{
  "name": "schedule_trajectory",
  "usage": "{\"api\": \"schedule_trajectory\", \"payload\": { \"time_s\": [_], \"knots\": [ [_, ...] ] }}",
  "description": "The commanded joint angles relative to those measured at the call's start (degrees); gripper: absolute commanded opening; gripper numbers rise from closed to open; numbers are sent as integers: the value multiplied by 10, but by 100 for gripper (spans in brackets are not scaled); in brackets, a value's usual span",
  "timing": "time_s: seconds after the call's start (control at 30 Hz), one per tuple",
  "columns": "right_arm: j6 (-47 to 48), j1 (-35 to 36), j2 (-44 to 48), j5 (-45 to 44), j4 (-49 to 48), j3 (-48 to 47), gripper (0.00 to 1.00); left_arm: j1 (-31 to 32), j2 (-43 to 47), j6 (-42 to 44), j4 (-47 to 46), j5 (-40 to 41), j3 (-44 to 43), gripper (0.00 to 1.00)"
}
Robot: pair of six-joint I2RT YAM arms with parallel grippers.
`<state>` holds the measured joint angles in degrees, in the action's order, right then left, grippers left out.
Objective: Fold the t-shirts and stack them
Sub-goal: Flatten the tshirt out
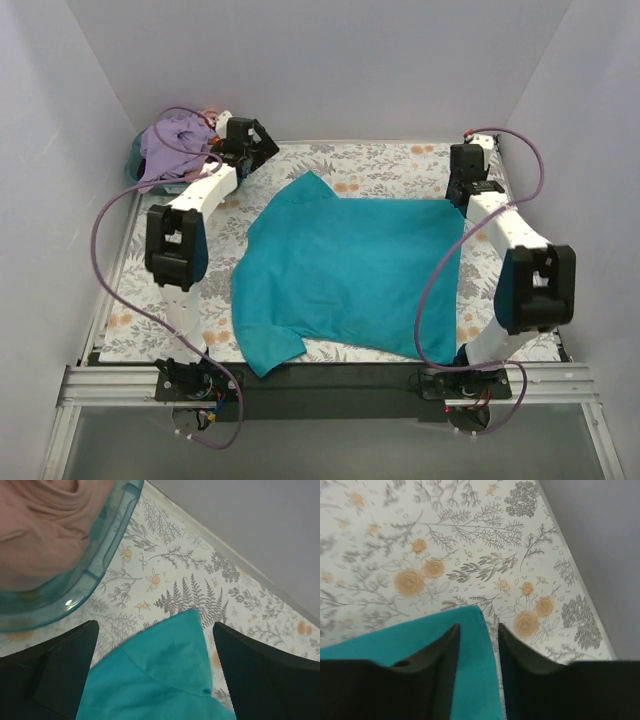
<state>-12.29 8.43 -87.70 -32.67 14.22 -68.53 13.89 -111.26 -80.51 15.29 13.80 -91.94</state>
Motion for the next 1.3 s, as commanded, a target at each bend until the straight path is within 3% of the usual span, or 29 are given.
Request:
{"api": "schedule_trajectory", "payload": {
  "time_s": [0.0, 0.03, 0.13, 0.2, 0.4, 0.53, 0.77, 1.27],
  "knots": [
    [40, -19, -64, 88, -71, -93, 49, 8, -55, 38, 47, -70, -146, 98],
    [46, -20, -82, 89, -60, -106, 98, 9, -58, 40, 61, -73, -166, 98],
    [35, -19, -58, 105, -35, -99, 98, 11, -4, 42, 49, -76, -114, 98],
    [17, -19, -7, 148, -31, -64, 98, 11, 61, 40, 26, -83, -32, 98],
    [-49, -18, 115, 266, 33, 107, 98, 30, 193, 33, -11, -118, 160, 98],
    [-48, -20, 158, 275, 40, 164, 98, 42, 206, 40, -11, -156, 182, 98],
    [-48, -22, 91, 251, 48, 128, 98, 44, 81, 92, -8, -172, 98, 98],
    [-41, -53, -226, 278, 20, -93, 94, 46, -235, 138, 65, -137, -198, 98]
  ]
}}
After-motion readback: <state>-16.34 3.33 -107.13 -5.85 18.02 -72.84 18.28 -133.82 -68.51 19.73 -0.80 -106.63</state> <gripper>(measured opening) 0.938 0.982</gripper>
